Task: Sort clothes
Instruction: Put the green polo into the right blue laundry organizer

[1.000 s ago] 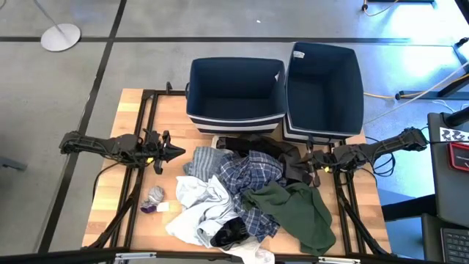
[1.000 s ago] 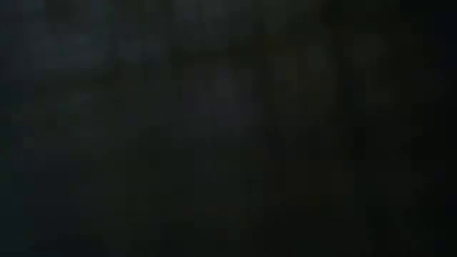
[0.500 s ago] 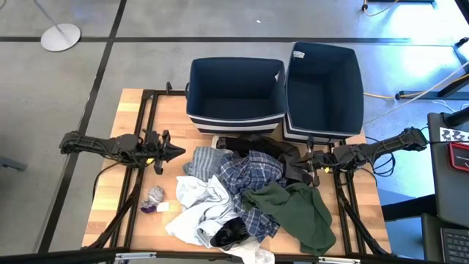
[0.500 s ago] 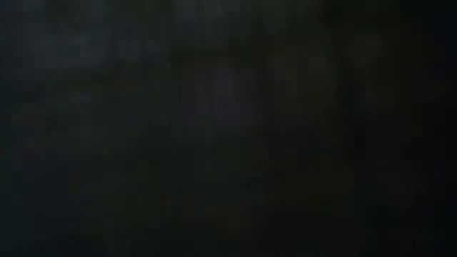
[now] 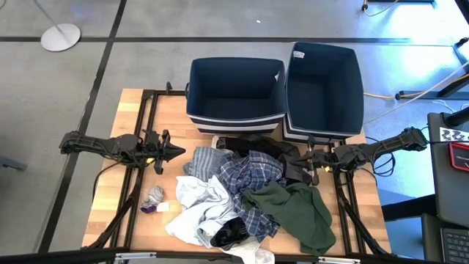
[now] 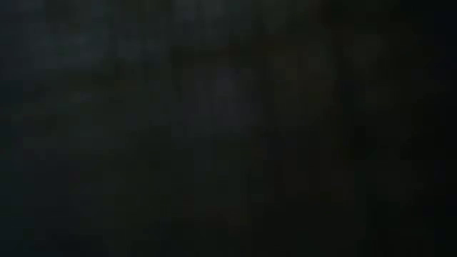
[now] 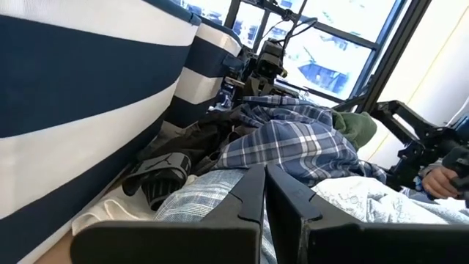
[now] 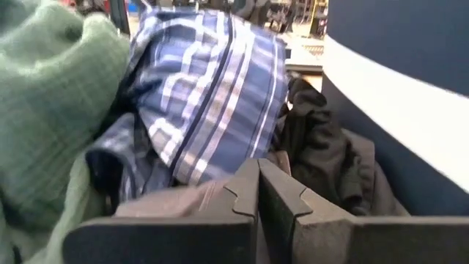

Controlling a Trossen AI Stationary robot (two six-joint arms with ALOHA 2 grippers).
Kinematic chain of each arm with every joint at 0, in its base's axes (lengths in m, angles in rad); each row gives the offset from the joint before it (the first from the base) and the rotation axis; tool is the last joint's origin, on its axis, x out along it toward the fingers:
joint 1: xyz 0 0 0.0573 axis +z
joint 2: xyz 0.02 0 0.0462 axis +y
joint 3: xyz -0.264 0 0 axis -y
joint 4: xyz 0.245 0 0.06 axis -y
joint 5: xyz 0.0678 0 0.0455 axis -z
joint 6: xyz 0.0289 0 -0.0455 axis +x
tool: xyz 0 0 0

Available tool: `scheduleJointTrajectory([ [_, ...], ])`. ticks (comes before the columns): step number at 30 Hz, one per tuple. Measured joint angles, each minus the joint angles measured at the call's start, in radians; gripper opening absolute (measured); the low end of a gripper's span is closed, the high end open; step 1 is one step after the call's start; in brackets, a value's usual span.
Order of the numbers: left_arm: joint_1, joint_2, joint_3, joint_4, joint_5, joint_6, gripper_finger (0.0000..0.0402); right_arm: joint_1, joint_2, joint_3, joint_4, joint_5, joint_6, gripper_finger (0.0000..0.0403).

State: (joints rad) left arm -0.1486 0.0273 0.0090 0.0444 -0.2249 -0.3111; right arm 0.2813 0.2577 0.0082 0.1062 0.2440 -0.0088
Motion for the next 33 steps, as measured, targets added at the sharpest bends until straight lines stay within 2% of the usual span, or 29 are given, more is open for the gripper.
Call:
scheduleJointTrajectory([
  [12,0.0,0.001,0.0,0.068,-0.042,-0.056,0.0004,0.0,0.0,0.0,0.045,0.0,0.005,0.0012],
  [18,0.0,0.001,0.0,0.136,-0.041,0.02,0.0004,0.0,0.0,0.0,0.137,-0.024,0.075,0.0012],
  [22,0.0,0.001,0.0,0.215,-0.041,0.133,0.0004,0.006,0.015,0.024,0.166,-0.034,0.081,0.0012],
  [27,0.0,0.005,0.0,0.303,-0.022,0.216,0.0004,0.03,0.177,0.133,0.242,-0.018,0.08,0.0012],
  [31,0.0,0.027,0.0,0.332,-0.019,0.253,0.0004,0.066,0.37,0.301,0.228,-0.017,0.039,0.0012],
  [33,0.0,0.045,0.0,0.357,-0.019,0.289,0.0004,0.088,0.456,0.405,0.167,-0.016,0.001,0.0012],
])
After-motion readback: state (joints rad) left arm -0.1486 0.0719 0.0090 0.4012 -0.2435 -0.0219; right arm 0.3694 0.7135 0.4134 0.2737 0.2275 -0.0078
